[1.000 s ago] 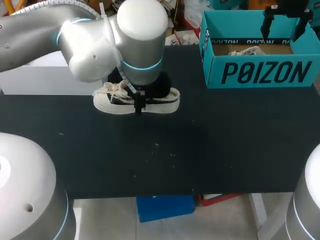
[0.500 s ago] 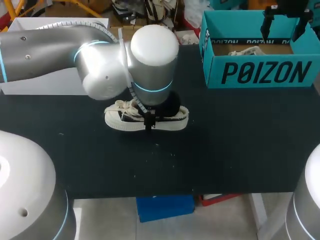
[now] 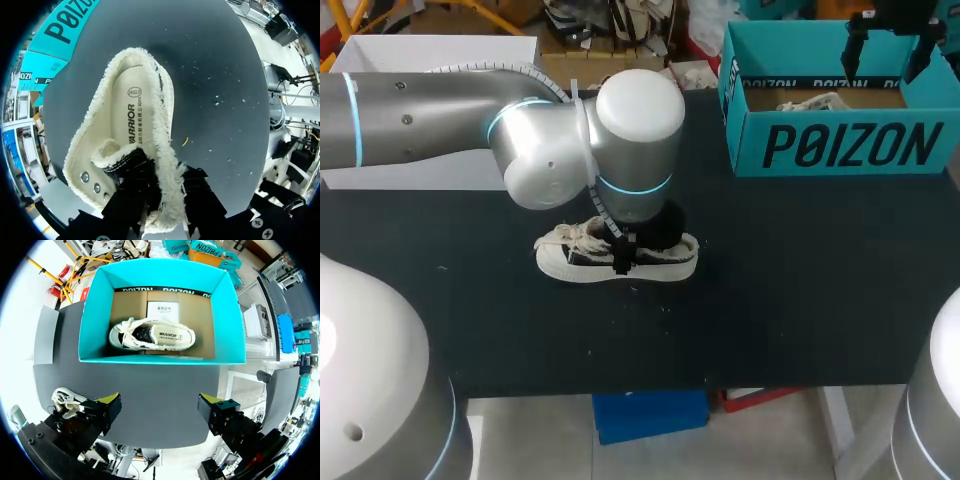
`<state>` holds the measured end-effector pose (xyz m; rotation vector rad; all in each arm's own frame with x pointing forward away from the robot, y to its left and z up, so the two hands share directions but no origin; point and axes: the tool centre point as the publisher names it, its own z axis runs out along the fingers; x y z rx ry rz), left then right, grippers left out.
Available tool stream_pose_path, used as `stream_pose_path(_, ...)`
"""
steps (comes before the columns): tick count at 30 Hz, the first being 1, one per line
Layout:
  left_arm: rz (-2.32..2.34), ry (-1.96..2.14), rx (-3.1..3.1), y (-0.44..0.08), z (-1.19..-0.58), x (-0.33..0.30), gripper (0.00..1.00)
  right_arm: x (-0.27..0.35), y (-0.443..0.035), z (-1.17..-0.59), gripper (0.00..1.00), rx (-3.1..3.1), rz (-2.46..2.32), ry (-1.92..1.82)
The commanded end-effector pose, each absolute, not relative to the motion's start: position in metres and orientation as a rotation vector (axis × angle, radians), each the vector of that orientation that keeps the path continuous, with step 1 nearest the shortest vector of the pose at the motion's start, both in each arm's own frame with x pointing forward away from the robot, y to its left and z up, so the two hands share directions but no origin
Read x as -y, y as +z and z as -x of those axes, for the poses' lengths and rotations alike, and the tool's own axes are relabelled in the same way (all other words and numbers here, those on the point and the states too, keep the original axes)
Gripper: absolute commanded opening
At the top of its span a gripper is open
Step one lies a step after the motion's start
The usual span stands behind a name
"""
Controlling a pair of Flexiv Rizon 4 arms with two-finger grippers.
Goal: Take the shoe out of the shoebox, open the shoe tongue, remove and reinsert the insole, then place the shoe into the shoebox
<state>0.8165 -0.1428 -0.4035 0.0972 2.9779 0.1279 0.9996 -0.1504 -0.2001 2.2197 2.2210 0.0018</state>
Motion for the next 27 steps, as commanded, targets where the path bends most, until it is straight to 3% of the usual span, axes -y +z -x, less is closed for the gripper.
stream_pose_path(1,-0.121,0.127,-3.011,-0.392,-0.822,0.139,1.00,0.150,-0.200,-1.000,1.00,-2.221,-2.221,0.001)
stream_pose_path(18,-0.159,-0.191,-3.087,-0.285,-0.822,0.099,1.00,0.150,-0.200,-1.000,1.00,-2.221,-2.221,0.001)
stream_pose_path(27,-0.180,-0.561,-3.125,-0.266,-0.825,0.063,1.00,0.150,-0.200,-1.000,1.00,-2.221,-2.221,0.001)
